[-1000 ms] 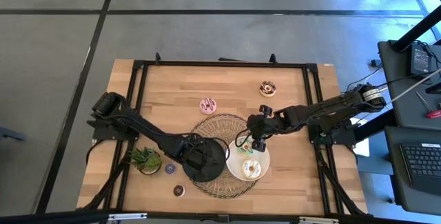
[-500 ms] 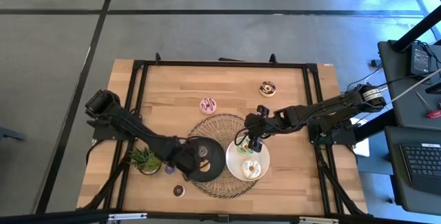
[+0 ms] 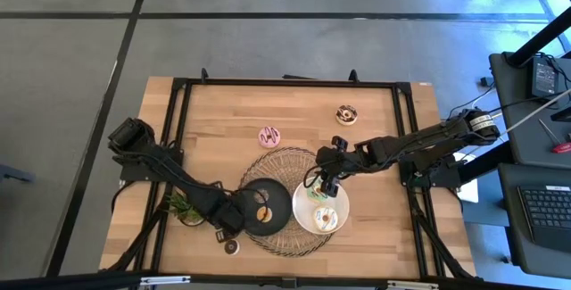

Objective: Pick & Place donuts
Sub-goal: Put the small blue donut on the black plate

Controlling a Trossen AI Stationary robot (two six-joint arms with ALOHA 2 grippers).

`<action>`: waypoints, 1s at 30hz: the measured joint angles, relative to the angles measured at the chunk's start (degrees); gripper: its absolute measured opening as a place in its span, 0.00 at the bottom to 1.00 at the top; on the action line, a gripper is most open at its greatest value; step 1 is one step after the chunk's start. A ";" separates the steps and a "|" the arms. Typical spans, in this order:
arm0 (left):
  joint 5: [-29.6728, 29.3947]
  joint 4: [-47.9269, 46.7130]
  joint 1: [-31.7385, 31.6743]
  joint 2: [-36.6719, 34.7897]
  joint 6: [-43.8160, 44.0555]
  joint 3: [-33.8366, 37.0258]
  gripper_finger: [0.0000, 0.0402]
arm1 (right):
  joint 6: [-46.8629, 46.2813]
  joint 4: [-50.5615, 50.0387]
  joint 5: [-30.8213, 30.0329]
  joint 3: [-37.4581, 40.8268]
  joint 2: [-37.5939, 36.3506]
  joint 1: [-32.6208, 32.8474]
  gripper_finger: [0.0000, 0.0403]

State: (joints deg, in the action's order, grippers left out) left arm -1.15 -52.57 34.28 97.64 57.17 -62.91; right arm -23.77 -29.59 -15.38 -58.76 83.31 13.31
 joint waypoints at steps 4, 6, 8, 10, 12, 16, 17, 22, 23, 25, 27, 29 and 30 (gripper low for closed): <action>0.27 0.34 0.13 -0.01 -0.87 1.98 0.30 | 0.00 0.24 0.00 0.00 0.00 0.00 0.40; 0.35 1.01 0.13 0.01 -1.79 2.88 0.30 | 0.00 0.24 0.00 0.00 0.00 0.00 0.40; 1.10 1.51 0.13 0.01 -3.44 3.49 0.30 | 0.00 0.24 0.00 0.00 0.00 0.01 0.40; 1.36 1.60 0.13 0.03 -6.18 3.51 0.30 | 0.02 0.24 0.00 0.00 0.00 0.00 0.40; 1.34 2.00 0.19 0.03 -8.78 3.52 0.30 | 0.09 0.23 0.00 0.00 0.00 0.01 0.40; 1.32 2.53 0.17 0.03 -11.30 3.51 0.29 | 0.15 0.22 0.00 0.00 0.00 0.01 0.40; 1.30 2.80 0.17 0.03 -11.54 3.52 0.30 | 0.19 0.22 0.00 0.00 0.00 0.01 0.40; 2.80 3.12 0.22 0.03 -15.97 3.51 0.30 | 0.24 0.21 0.00 0.00 0.00 -0.01 0.40; 3.15 3.12 0.37 0.03 -16.67 3.51 0.29 | 0.24 0.21 0.00 0.00 0.00 0.01 0.40; 3.23 3.12 0.69 0.03 -17.98 3.51 0.29 | 0.31 0.20 0.00 0.00 0.00 -0.01 0.40; 3.21 3.12 1.00 0.03 -18.91 3.51 0.29 | 0.45 0.20 0.00 0.00 0.00 -0.01 0.40; 3.05 3.12 1.16 0.03 -19.37 3.51 0.30 | 0.46 0.20 0.00 0.00 0.00 0.00 0.40; 2.52 3.12 1.32 0.05 -19.42 3.52 0.30 | 0.46 0.20 0.00 0.00 0.00 0.00 0.40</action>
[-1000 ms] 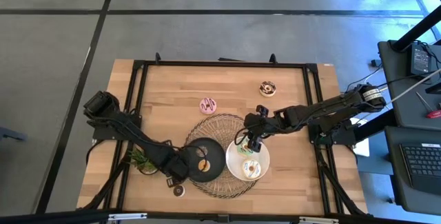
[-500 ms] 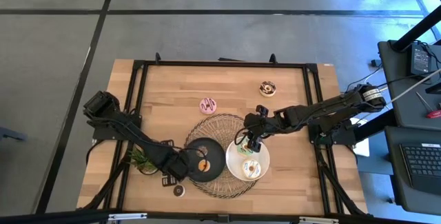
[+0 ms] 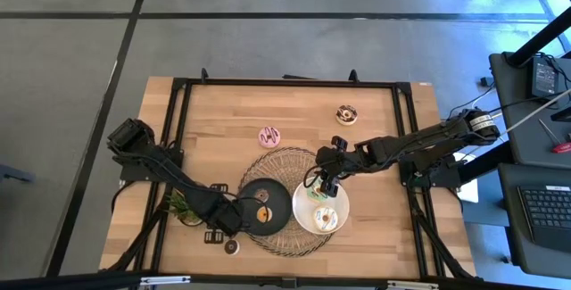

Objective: Pick & Place donuts
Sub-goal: Put the small blue donut on the black plate

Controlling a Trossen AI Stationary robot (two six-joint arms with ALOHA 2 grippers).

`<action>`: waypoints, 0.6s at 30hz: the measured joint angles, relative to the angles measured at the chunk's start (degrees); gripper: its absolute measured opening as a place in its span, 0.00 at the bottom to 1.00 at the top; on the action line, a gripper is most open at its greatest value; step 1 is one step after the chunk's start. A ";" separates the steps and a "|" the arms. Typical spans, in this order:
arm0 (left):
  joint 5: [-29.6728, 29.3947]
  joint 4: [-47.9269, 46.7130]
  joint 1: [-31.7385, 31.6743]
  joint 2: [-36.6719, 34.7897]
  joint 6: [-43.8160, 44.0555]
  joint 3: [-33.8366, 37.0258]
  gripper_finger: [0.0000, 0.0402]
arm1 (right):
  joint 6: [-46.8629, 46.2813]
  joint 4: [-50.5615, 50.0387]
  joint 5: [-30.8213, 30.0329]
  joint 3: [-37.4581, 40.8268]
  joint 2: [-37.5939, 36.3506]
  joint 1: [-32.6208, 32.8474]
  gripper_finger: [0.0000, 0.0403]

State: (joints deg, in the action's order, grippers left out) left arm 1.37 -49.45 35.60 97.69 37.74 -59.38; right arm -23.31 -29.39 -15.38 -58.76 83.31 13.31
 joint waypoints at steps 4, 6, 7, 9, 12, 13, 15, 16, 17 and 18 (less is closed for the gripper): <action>-1.55 0.00 -0.01 0.00 -0.02 -0.01 0.30 | -0.01 -0.02 0.00 0.00 0.00 0.00 0.40; -1.56 0.00 -0.01 0.00 -0.01 -0.01 0.30 | -0.04 -0.01 0.00 0.00 0.00 0.01 0.40; -1.49 0.00 -0.01 0.00 -0.01 -0.01 0.30 | -0.04 -0.02 0.00 0.00 0.00 0.00 0.40; -1.23 0.08 -0.01 0.00 -0.01 -0.01 0.29 | -0.02 -0.02 0.00 0.00 0.00 -0.01 0.40; -1.00 0.24 -0.01 0.02 -0.02 0.00 0.28 | -0.05 -0.02 0.00 0.00 0.00 0.01 0.40; -1.24 0.24 -0.01 0.04 -0.03 -0.01 0.28 | -0.02 -0.02 0.00 0.00 0.00 0.01 0.40; -1.67 0.23 -0.01 0.05 -0.03 0.00 0.28 | -0.02 -0.04 0.00 0.00 0.00 -0.01 0.40; -1.67 0.24 -0.01 0.09 -0.01 -0.01 0.28 | -0.02 -0.04 0.00 0.00 0.00 -0.01 0.40; -1.69 0.24 -0.01 0.24 -0.01 -0.01 0.28 | -0.02 -0.04 -0.02 0.00 0.00 -0.01 0.40; -1.69 0.24 -0.01 0.47 -0.03 -0.01 0.28 | -0.02 -0.04 0.00 0.00 0.00 0.00 0.40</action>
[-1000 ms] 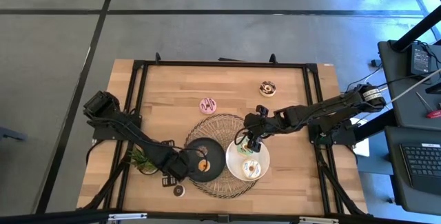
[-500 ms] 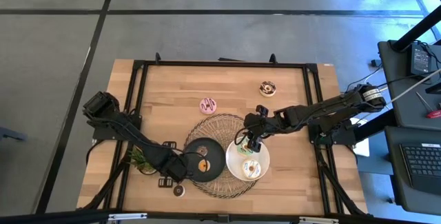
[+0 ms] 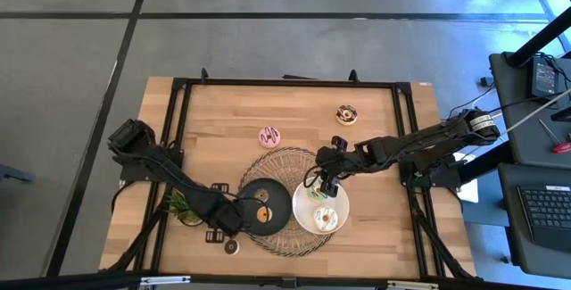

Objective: Pick & Place donuts
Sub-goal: Put the small blue donut on the black plate

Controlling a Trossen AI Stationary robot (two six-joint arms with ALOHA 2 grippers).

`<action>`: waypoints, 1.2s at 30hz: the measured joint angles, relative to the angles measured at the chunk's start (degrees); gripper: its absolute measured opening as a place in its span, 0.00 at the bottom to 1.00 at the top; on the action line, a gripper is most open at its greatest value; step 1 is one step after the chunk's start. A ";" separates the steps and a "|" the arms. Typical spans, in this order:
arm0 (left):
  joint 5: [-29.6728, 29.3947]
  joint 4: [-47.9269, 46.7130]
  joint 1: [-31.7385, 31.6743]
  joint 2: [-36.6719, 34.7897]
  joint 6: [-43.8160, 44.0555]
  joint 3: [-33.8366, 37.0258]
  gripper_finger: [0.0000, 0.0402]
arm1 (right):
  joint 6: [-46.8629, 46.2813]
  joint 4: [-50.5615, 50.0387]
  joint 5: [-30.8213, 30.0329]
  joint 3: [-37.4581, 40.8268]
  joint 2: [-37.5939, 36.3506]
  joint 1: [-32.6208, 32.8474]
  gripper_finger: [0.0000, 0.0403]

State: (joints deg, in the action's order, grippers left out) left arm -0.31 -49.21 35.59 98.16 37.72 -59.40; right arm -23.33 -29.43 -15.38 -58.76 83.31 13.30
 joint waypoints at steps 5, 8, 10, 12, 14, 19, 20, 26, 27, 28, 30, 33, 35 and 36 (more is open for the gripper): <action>0.36 0.19 0.00 2.41 -0.91 -0.02 0.28 | 0.00 0.01 0.00 0.00 0.00 0.01 0.40; 0.30 0.22 0.00 3.45 -1.42 -0.07 0.28 | 0.00 0.01 -0.01 0.00 0.00 0.02 0.40; -0.01 0.25 0.00 3.64 -0.04 -0.07 0.29 | 0.00 0.02 -0.02 0.00 0.00 0.00 0.40; -0.13 0.56 0.00 3.64 1.88 -0.07 0.29 | 0.00 0.00 -0.02 0.00 0.00 0.00 0.40; -0.16 1.03 0.00 3.67 3.86 -0.04 0.29 | 0.02 0.00 -0.02 0.00 0.00 0.00 0.40; -0.20 1.65 0.00 3.68 7.24 -0.02 0.29 | 0.08 0.02 -0.02 0.00 0.00 0.00 0.40; -0.20 1.71 0.00 3.68 7.41 -0.02 0.29 | 0.31 0.00 -0.02 0.00 0.00 0.00 0.40; -1.08 1.45 0.02 3.70 6.04 -0.02 0.28 | 1.17 0.02 -0.02 0.01 0.00 0.00 0.40; -1.02 1.32 0.01 3.71 5.19 -0.02 0.27 | 1.17 0.02 -0.02 0.00 0.00 0.00 0.40; -1.01 1.18 0.00 3.73 4.55 -0.02 0.26 | 1.21 0.02 -0.02 0.02 0.00 0.00 0.40; -1.07 1.05 0.02 3.73 3.45 -0.02 0.22 | 1.22 0.02 -0.02 0.00 0.00 0.02 0.40; -1.18 0.84 0.00 3.75 2.58 -0.02 0.16 | 1.22 0.02 -0.02 0.00 0.00 0.00 0.40; -1.27 0.74 0.00 3.75 2.16 -0.02 0.12 | 1.27 0.02 -0.02 0.01 0.00 0.02 0.40; -1.28 0.70 0.00 3.75 2.14 -0.02 0.10 | 1.29 0.02 -0.02 0.00 0.00 0.00 0.40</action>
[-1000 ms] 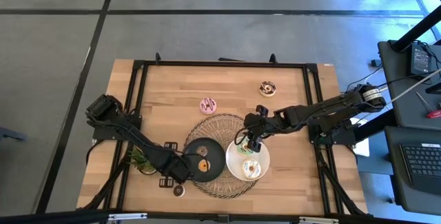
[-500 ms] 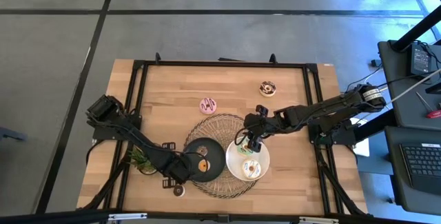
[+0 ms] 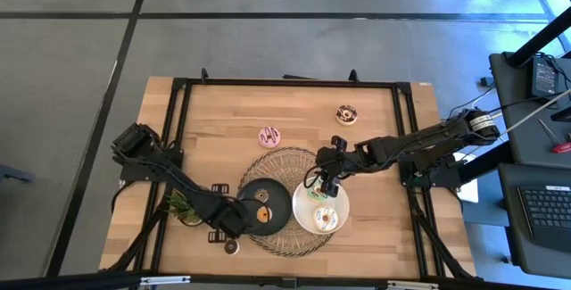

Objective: Pick & Place donuts
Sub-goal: Put the small blue donut on the black plate

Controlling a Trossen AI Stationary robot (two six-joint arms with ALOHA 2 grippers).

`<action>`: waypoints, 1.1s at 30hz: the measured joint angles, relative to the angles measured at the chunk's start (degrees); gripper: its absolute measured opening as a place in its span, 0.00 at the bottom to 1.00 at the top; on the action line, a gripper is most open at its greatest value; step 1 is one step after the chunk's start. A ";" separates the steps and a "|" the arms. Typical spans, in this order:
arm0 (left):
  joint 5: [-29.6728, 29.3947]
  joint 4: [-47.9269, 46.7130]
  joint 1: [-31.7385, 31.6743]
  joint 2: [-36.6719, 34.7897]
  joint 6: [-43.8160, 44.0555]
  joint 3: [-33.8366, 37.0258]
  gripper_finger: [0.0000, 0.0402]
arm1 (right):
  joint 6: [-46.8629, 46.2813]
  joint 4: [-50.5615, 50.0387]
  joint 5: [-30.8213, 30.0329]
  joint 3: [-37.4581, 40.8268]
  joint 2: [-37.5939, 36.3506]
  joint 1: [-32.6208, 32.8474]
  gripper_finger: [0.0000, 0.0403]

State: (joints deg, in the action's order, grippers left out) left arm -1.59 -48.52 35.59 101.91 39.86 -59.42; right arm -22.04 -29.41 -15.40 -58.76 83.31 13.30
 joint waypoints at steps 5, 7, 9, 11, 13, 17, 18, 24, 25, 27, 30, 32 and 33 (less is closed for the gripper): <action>0.01 -2.69 0.00 0.19 -0.11 -1.29 0.02 | 0.02 0.00 0.00 0.02 0.00 0.00 0.40; -0.57 -5.89 0.00 0.21 -0.11 -2.92 0.02 | 0.02 0.00 0.00 0.00 0.00 0.00 0.40; -1.66 -8.96 0.00 0.20 -0.11 -4.65 0.02 | 0.02 0.00 0.00 0.00 0.00 0.01 0.40; -2.45 -11.58 -0.17 0.18 -0.11 -6.48 0.02 | 0.02 0.00 0.00 0.01 0.00 0.01 0.40; -3.17 -14.01 -0.36 0.17 -0.06 -8.38 0.01 | 0.02 -0.01 0.00 0.00 0.00 0.01 0.40; -6.19 -17.28 -0.79 0.15 1.42 -11.99 0.01 | 0.02 -0.02 0.00 0.01 0.00 0.01 0.40; -7.53 -17.26 -0.94 0.15 1.61 -12.73 0.01 | 0.02 -0.02 0.00 0.00 0.00 0.00 0.40; -12.32 -14.10 -3.14 0.09 3.95 -15.45 0.01 | 0.02 -0.04 0.00 0.02 0.00 0.01 0.40; -12.25 -12.40 -3.66 0.09 3.81 -15.45 0.01 | 0.04 -0.04 0.00 0.02 0.00 0.01 0.40; -12.12 -8.13 -4.77 0.04 2.71 -14.77 0.01 | 0.04 -0.06 0.00 0.02 0.00 0.02 0.40; -11.88 -2.40 -6.45 0.07 0.68 -13.30 0.01 | 0.04 -0.07 0.00 0.02 0.00 0.00 0.40; -11.89 -1.94 -7.41 0.09 0.04 -13.11 0.01 | 0.04 -0.06 0.01 0.02 0.00 0.00 0.40; -11.90 -2.11 -7.84 0.16 0.03 -13.11 0.01 | 0.04 -0.07 0.00 0.02 0.00 0.00 0.40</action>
State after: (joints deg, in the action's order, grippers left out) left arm -13.49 -50.63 27.75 102.07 39.89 -72.53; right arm -22.00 -29.47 -15.40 -58.74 83.31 13.30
